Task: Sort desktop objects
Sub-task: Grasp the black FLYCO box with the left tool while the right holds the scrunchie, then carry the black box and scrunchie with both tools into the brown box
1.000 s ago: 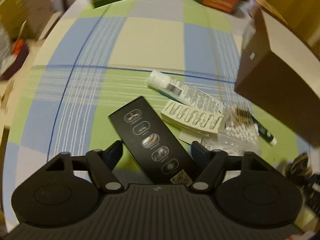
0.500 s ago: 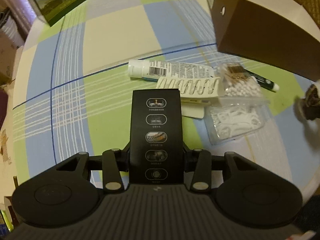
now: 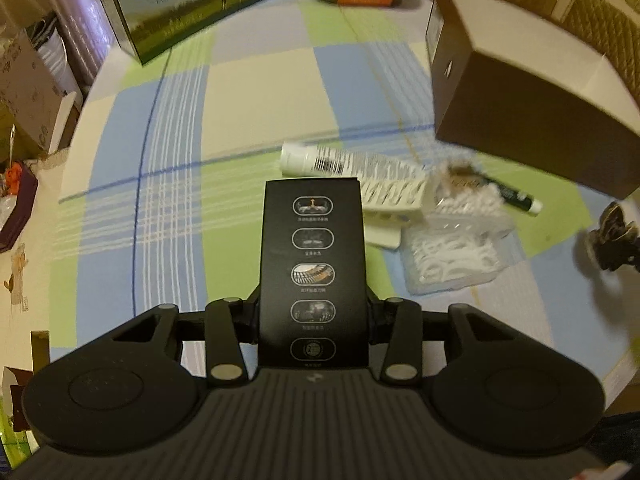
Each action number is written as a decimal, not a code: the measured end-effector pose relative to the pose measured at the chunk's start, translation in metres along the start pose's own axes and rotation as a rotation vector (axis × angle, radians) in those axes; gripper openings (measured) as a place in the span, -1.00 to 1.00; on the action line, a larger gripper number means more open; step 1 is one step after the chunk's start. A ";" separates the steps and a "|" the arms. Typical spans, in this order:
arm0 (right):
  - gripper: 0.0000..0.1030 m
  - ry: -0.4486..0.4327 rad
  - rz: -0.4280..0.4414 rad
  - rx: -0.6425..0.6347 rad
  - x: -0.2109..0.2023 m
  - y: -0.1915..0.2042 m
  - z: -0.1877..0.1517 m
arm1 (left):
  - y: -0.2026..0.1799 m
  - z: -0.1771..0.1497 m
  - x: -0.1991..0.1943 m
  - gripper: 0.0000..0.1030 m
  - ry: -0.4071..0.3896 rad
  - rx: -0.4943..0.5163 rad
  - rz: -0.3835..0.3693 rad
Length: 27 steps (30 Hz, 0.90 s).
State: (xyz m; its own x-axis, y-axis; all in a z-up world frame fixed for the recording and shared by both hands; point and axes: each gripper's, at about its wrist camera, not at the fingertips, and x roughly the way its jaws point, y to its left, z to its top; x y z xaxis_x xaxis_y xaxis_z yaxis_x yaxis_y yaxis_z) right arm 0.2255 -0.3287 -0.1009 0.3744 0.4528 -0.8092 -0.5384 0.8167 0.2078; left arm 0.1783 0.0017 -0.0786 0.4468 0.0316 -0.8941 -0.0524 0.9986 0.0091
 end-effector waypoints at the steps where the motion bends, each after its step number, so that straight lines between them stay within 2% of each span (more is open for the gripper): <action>1: -0.63 -0.003 0.000 0.001 -0.003 0.000 0.002 | -0.001 0.002 -0.006 -0.26 -0.013 0.002 -0.003; 11: -0.63 -0.058 -0.002 0.023 -0.032 -0.006 0.014 | -0.037 0.031 -0.048 -0.26 -0.139 0.056 -0.102; 17: -0.63 -0.111 -0.004 0.043 -0.055 -0.014 0.023 | -0.071 0.054 -0.054 -0.26 -0.186 0.111 -0.184; 27: -0.63 -0.214 -0.038 0.039 -0.081 -0.040 0.062 | -0.128 0.107 -0.061 -0.26 -0.274 0.183 -0.277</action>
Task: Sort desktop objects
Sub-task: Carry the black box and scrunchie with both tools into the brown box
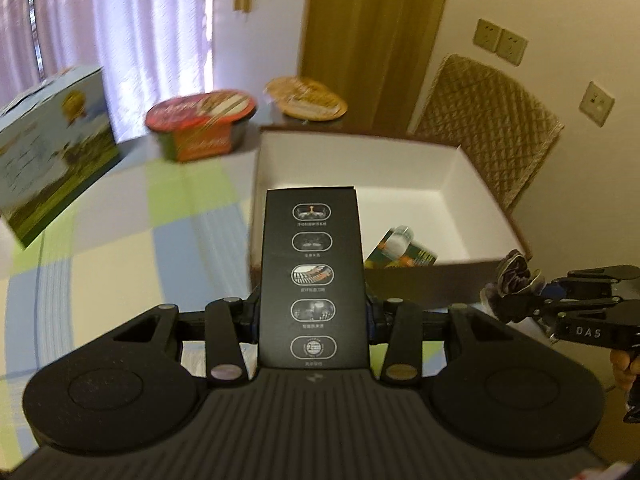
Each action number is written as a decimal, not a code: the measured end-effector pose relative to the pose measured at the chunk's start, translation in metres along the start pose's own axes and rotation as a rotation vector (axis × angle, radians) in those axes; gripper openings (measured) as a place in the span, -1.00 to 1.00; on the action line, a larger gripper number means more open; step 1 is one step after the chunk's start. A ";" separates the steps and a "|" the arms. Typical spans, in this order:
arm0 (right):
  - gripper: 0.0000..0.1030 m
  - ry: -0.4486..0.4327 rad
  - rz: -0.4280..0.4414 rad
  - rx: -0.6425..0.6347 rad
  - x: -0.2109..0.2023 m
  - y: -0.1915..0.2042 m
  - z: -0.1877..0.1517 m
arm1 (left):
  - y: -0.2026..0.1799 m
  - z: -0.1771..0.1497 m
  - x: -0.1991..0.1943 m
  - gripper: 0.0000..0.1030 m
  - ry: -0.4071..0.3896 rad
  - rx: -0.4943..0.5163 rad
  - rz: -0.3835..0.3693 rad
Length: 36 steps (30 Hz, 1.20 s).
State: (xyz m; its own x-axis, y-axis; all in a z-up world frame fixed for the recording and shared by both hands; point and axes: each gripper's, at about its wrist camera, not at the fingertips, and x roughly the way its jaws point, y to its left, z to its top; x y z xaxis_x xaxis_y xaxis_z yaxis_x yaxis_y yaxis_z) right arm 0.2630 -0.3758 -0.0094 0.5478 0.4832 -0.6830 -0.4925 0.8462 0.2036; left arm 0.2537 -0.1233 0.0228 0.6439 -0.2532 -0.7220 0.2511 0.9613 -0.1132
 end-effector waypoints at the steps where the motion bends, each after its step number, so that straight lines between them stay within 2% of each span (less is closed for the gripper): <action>1: -0.63 -0.010 -0.004 -0.003 0.000 -0.002 0.005 | -0.003 0.006 0.003 -0.26 -0.004 0.003 -0.007; 9: -0.63 -0.057 -0.042 0.009 0.019 -0.028 0.053 | -0.033 0.064 0.043 -0.26 -0.026 0.035 -0.050; 13: -0.63 -0.045 -0.067 0.007 0.037 -0.044 0.071 | -0.054 0.087 0.078 -0.26 0.003 0.058 -0.056; 18: -0.63 0.001 -0.089 0.028 0.066 -0.066 0.084 | -0.070 0.106 0.127 -0.26 0.061 0.036 -0.061; 29: -0.63 0.113 -0.115 0.028 0.132 -0.095 0.095 | -0.078 0.125 0.232 -0.25 0.199 -0.010 0.014; 36: -0.63 0.146 -0.119 0.049 0.157 -0.105 0.096 | -0.082 0.127 0.272 -0.25 0.216 -0.016 0.037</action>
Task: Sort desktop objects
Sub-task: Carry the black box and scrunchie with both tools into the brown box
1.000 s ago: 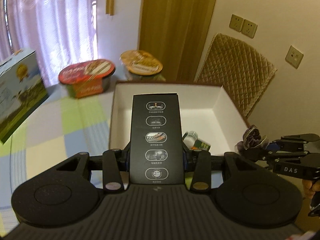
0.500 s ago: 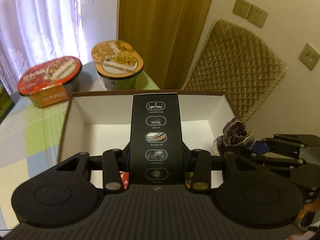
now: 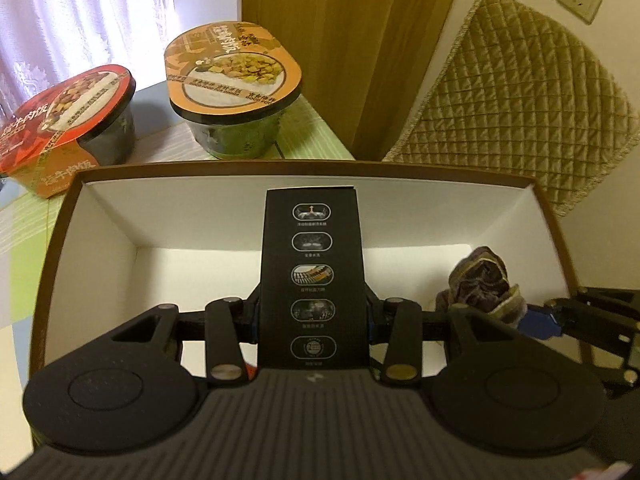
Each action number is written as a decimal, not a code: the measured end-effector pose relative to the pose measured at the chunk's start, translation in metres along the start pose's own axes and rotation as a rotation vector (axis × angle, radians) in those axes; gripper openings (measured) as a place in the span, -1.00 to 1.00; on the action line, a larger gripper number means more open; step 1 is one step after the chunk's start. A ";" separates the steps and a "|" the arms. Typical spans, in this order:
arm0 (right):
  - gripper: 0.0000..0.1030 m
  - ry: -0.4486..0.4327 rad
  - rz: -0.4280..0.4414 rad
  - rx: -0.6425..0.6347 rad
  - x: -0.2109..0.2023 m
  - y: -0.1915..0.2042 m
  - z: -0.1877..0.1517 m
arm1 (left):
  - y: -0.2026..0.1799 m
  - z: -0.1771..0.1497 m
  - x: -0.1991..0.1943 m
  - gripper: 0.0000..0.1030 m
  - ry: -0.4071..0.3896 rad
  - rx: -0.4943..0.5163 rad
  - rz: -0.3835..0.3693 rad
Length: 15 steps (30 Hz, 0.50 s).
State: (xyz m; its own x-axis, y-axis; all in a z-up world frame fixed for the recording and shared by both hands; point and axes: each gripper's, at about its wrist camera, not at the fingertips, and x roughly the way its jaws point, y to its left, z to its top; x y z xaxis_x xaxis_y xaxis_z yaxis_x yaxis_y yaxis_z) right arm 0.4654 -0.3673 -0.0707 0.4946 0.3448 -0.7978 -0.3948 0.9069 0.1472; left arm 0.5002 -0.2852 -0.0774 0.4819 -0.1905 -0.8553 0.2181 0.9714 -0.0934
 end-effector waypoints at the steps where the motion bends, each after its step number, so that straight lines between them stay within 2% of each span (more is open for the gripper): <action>1: -0.63 0.004 -0.001 0.003 0.003 -0.001 0.000 | 0.000 0.001 0.004 -0.25 0.002 0.001 0.005; 4: -0.63 0.016 -0.003 0.012 0.010 -0.004 0.001 | 0.002 0.003 0.016 -0.25 0.006 0.000 0.018; 11: -0.63 0.034 0.007 0.023 0.023 -0.007 0.002 | 0.002 -0.001 0.031 -0.21 0.018 -0.010 -0.002; 12: -0.63 0.035 0.007 0.022 0.024 -0.006 0.002 | 0.001 -0.001 0.030 -0.14 0.011 -0.002 -0.007; 13: -0.63 0.036 0.008 0.020 0.025 -0.006 0.002 | 0.000 -0.001 0.027 0.05 0.005 0.008 -0.002; 15: -0.63 0.039 0.013 0.019 0.027 -0.005 0.002 | -0.002 0.000 0.021 0.13 -0.016 0.029 0.008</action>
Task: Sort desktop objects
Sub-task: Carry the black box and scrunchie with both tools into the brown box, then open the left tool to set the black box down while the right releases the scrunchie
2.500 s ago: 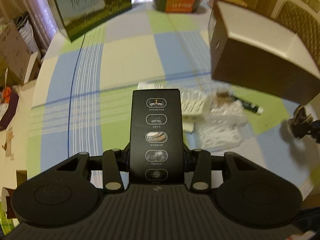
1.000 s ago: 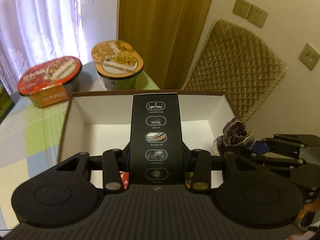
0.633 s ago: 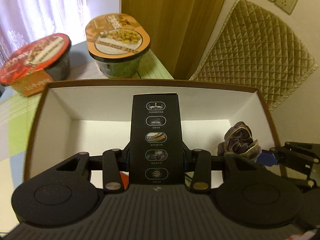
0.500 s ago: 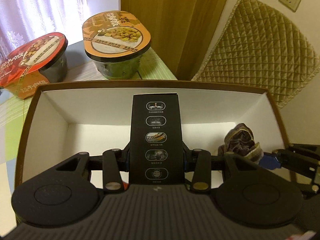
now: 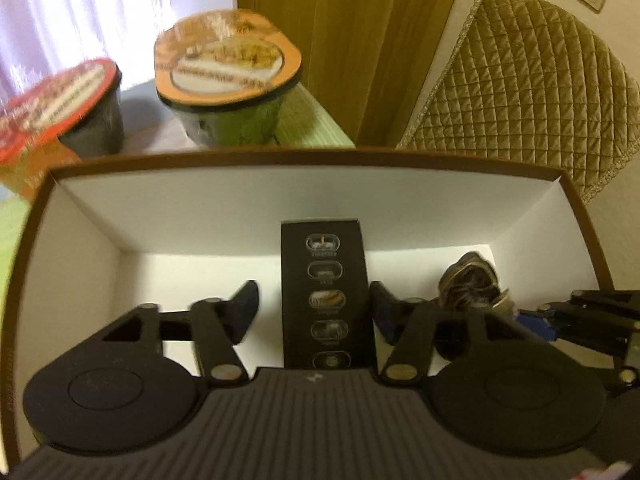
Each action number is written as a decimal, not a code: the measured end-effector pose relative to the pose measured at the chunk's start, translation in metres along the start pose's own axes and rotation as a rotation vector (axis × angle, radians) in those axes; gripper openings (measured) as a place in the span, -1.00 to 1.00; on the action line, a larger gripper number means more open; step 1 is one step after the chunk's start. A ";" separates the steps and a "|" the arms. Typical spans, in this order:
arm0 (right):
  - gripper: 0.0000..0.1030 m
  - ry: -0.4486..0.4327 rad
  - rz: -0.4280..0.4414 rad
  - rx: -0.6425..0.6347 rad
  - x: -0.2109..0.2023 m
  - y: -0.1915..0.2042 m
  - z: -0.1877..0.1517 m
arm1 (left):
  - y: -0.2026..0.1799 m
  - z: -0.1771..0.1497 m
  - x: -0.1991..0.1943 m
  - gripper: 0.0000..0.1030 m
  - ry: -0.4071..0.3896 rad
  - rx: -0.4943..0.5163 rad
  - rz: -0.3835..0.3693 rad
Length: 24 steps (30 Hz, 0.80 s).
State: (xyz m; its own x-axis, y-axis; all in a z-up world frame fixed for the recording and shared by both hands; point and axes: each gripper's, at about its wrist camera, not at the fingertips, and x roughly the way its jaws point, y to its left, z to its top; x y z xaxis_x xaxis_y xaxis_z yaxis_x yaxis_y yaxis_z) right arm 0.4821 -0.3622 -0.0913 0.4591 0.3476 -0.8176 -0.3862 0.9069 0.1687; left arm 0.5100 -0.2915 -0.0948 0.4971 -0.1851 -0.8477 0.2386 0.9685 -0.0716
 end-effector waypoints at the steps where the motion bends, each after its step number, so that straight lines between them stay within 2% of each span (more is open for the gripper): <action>1: -0.63 0.000 0.001 0.000 0.000 0.001 0.000 | -0.001 0.001 -0.003 0.13 -0.009 0.015 -0.001; 3: -0.63 0.002 0.006 -0.004 0.002 0.002 -0.001 | 0.001 0.003 -0.008 0.13 -0.010 0.029 0.001; 11: -0.62 -0.019 0.005 -0.022 0.002 0.009 -0.002 | 0.017 0.002 -0.020 0.16 0.003 -0.024 -0.019; 12: -0.45 -0.022 0.006 -0.024 0.002 0.010 -0.002 | 0.018 0.002 -0.023 0.16 0.000 -0.025 -0.020; 14: 0.34 -0.053 -0.005 -0.028 -0.002 0.013 -0.002 | 0.019 0.001 -0.027 0.17 -0.007 -0.028 -0.018; 15: 0.43 -0.076 -0.013 -0.033 -0.006 0.015 -0.003 | 0.020 0.001 -0.030 0.19 -0.013 -0.028 -0.015; 21: 0.47 -0.099 -0.018 -0.066 -0.024 0.021 -0.009 | 0.025 -0.003 -0.045 0.27 -0.031 -0.033 0.001; 24: 0.59 -0.106 -0.023 -0.075 -0.033 0.024 -0.015 | 0.029 -0.008 -0.050 0.35 -0.029 -0.046 0.010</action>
State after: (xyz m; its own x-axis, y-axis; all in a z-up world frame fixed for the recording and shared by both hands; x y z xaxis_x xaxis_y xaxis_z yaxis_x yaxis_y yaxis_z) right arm 0.4459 -0.3558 -0.0682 0.5487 0.3539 -0.7574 -0.4315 0.8958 0.1060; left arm 0.4857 -0.2525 -0.0586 0.5235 -0.1790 -0.8330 0.1947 0.9769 -0.0876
